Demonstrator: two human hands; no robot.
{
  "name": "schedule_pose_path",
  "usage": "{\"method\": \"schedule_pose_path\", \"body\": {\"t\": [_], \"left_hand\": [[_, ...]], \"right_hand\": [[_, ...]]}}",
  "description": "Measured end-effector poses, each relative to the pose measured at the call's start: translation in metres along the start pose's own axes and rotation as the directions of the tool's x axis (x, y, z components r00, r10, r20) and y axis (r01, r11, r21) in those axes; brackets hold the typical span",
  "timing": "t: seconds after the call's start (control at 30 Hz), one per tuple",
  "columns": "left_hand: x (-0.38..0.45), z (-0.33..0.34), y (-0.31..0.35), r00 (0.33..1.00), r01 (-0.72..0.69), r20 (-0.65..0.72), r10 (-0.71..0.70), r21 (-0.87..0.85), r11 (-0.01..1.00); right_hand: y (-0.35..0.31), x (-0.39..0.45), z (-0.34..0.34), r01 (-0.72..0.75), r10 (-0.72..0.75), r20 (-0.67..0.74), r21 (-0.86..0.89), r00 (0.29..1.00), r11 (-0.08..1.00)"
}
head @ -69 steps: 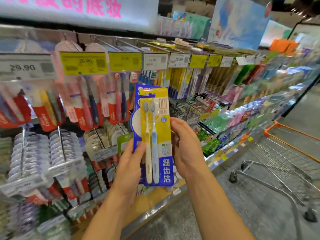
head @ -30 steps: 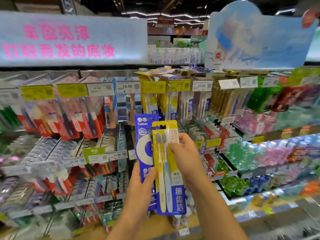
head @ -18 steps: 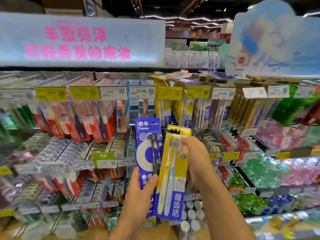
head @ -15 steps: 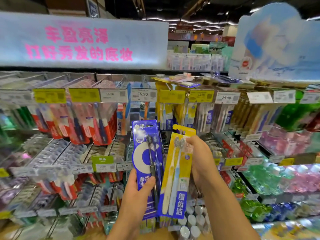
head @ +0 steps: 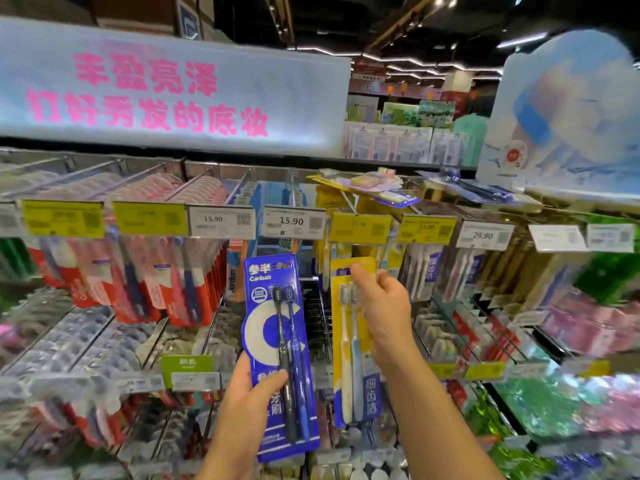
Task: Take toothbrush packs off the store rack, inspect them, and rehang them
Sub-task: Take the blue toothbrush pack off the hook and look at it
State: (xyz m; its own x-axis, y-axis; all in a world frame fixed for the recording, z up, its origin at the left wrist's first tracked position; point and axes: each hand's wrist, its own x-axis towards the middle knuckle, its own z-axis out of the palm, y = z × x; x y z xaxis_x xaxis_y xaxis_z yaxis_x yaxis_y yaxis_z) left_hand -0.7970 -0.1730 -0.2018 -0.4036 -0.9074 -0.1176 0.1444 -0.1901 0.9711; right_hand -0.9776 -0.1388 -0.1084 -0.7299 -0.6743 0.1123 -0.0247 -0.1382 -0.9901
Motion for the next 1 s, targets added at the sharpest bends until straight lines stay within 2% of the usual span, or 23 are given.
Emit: {"method": "schedule_pose_path", "body": {"t": [0.13,0.33,0.5,0.73,1.0], "left_hand": [[0.014,-0.009,0.004,1.0,0.022,-0.011,-0.023,-0.023,0.999],[0.029,-0.017,0.006,0.999,0.036,0.024,-0.034,-0.057,0.998],[0.041,-0.015,0.004,0.997,0.032,0.077,-0.023,-0.107,0.994],[0.054,-0.011,0.007,0.985,0.055,0.172,-0.03,-0.141,0.988],[0.057,-0.012,0.005,0.985,0.091,0.155,-0.073,-0.117,0.989]], "right_hand": [[0.007,0.026,0.008,0.078,-0.073,-0.052,0.101,0.996,0.992],[0.016,0.05,0.02,0.213,-0.188,-0.19,0.119,0.964,0.97],[0.017,0.058,0.024,0.314,-0.303,-0.164,0.047,0.939,0.948],[0.02,0.063,0.028,0.382,-0.369,-0.164,0.053,0.915,0.923],[0.02,0.066,0.035,0.426,-0.416,-0.154,0.034,0.896,0.904]]}}
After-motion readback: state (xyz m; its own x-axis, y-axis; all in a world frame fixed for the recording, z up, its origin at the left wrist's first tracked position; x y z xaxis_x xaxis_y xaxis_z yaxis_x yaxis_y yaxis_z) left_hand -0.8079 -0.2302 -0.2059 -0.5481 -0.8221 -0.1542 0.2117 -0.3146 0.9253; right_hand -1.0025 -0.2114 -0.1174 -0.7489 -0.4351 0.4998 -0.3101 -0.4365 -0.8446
